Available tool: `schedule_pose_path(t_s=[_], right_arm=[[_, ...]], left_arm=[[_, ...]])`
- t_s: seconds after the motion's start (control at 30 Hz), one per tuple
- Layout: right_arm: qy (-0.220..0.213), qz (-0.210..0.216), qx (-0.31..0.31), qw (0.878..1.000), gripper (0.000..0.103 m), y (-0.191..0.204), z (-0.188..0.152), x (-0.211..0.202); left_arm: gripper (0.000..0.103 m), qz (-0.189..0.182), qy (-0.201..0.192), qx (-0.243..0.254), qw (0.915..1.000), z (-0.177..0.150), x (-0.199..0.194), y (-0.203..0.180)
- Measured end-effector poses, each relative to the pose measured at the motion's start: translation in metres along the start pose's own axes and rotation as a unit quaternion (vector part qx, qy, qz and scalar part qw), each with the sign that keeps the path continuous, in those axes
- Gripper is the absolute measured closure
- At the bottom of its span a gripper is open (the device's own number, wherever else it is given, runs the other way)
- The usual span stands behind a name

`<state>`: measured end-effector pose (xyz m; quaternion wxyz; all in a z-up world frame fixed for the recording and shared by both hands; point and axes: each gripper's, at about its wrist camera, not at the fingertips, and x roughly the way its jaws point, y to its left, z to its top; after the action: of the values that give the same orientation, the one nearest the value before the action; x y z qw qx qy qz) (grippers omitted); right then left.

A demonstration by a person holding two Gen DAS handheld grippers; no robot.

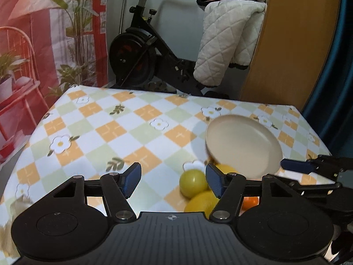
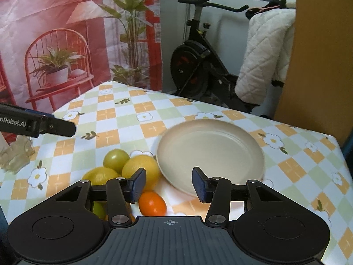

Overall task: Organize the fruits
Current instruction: 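Move the left gripper down toward a yellow lemon in the cluster, then close the left gripper on the yellow lemon and lift it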

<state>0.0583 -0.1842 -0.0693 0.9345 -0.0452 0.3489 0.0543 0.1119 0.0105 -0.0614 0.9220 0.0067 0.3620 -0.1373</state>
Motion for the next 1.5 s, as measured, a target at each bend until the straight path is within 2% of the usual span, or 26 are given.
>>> schedule_pose_path(t_s=[0.17,0.47,0.67,0.97,1.1,1.17,1.3,1.37,1.5], right_arm=[[0.012,0.02,0.0,1.0,0.061,0.003,0.004,0.016],[0.034,0.04,-0.017,0.998,0.061,0.009,-0.002,0.034],[0.042,0.043,-0.048,0.997,0.061,0.018,-0.005,0.044],[0.048,0.058,-0.057,0.996,0.061,0.019,-0.007,0.054],[0.049,0.069,-0.05,0.995,0.06,0.016,-0.007,0.057],[0.053,0.076,-0.047,0.995,0.06,0.016,-0.008,0.058],[0.057,0.08,-0.037,0.994,0.06,0.015,-0.01,0.061],[0.059,0.081,-0.03,0.995,0.06,0.014,-0.01,0.063],[0.061,0.085,-0.019,0.994,0.06,0.011,-0.01,0.067]], left_arm=[[0.045,-0.028,0.017,-0.009,0.9994,0.004,0.016,0.002],[0.045,-0.087,0.06,-0.021,0.9942,0.001,0.047,-0.004],[0.045,-0.126,0.073,-0.005,0.9893,0.006,0.068,-0.027],[0.046,-0.132,0.103,-0.012,0.9859,0.004,0.096,-0.031],[0.046,-0.134,0.101,0.0,0.9858,0.004,0.096,-0.031],[0.052,-0.141,0.103,0.007,0.9846,0.003,0.096,-0.032],[0.054,-0.151,0.103,0.034,0.9826,-0.001,0.095,-0.033],[0.061,-0.154,0.106,0.047,0.9812,-0.003,0.095,-0.035],[0.061,-0.157,0.104,0.058,0.9805,-0.003,0.096,-0.037]])
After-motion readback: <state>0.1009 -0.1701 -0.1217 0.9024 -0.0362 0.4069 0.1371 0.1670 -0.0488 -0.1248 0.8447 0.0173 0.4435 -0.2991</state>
